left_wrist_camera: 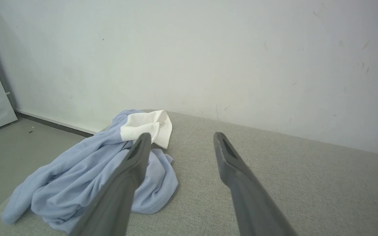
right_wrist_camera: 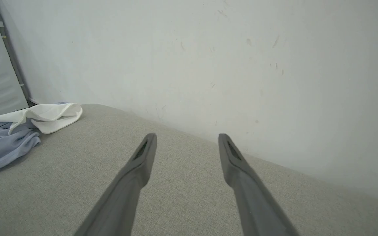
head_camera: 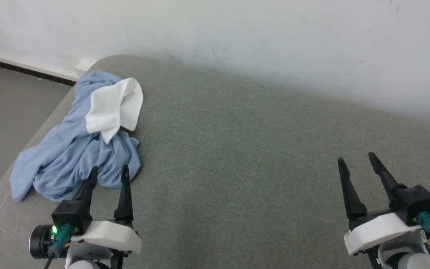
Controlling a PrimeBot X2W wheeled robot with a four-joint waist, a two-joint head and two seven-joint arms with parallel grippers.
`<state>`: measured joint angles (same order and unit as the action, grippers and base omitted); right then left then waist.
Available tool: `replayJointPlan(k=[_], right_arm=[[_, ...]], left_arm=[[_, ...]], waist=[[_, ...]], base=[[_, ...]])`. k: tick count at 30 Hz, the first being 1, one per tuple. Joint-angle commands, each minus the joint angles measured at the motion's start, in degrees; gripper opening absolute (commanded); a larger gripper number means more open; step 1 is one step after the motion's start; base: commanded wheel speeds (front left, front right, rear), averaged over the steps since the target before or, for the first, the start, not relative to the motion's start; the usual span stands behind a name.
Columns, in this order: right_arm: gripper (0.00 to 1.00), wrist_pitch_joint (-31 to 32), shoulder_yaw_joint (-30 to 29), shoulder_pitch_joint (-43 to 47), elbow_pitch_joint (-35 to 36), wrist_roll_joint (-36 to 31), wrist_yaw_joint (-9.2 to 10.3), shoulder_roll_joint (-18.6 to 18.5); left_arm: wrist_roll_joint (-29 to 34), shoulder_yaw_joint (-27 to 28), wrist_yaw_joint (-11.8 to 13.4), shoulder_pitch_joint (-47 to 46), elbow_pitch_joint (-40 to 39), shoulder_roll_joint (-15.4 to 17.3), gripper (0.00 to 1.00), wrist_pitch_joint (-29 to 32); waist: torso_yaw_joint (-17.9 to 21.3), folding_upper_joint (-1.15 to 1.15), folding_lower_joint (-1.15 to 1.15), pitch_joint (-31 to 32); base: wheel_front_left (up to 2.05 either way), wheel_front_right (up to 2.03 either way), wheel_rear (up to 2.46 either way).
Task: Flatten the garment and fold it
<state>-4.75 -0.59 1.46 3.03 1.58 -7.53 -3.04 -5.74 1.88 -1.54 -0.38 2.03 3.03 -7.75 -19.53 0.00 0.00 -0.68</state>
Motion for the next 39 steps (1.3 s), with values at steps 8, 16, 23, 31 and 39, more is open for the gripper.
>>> replayJointPlan(k=[8,16,23,31,39], right_arm=[[1.00,-0.4,0.4,0.4,1.3,0.0,0.03,0.1],[1.00,0.0,0.7,-0.4,2.4,-0.7,0.03,0.1],[1.00,1.2,0.8,-1.9,4.2,-2.1,0.03,0.1],[1.00,1.9,1.1,-4.5,5.8,-3.1,0.03,-0.2],[1.00,1.2,1.2,-7.0,5.9,-3.0,0.04,-0.4]], left_arm=[[-1.9,1.2,0.0,-1.1,-0.7,-0.1,1.00,-1.6],[-3.3,1.1,0.7,-1.9,-1.2,-0.1,1.00,-2.5],[-3.2,3.2,0.8,-7.5,-1.2,-0.1,1.00,-3.3],[-4.8,8.4,-0.7,-20.0,5.5,2.9,1.00,-4.2],[-8.5,10.9,-2.8,-33.9,22.5,12.0,1.00,4.9]], waist=[[-2.5,0.00,0.00,-1.5],[-3.2,0.00,0.00,-3.7],[-3.3,0.00,0.00,-7.6],[-1.5,0.00,0.00,-12.7],[1.8,0.00,0.00,-17.8]], base=[[0.00,0.00,0.00],[0.00,0.00,0.00],[0.00,0.00,0.00],[0.00,0.00,0.00],[0.00,0.00,0.00]])
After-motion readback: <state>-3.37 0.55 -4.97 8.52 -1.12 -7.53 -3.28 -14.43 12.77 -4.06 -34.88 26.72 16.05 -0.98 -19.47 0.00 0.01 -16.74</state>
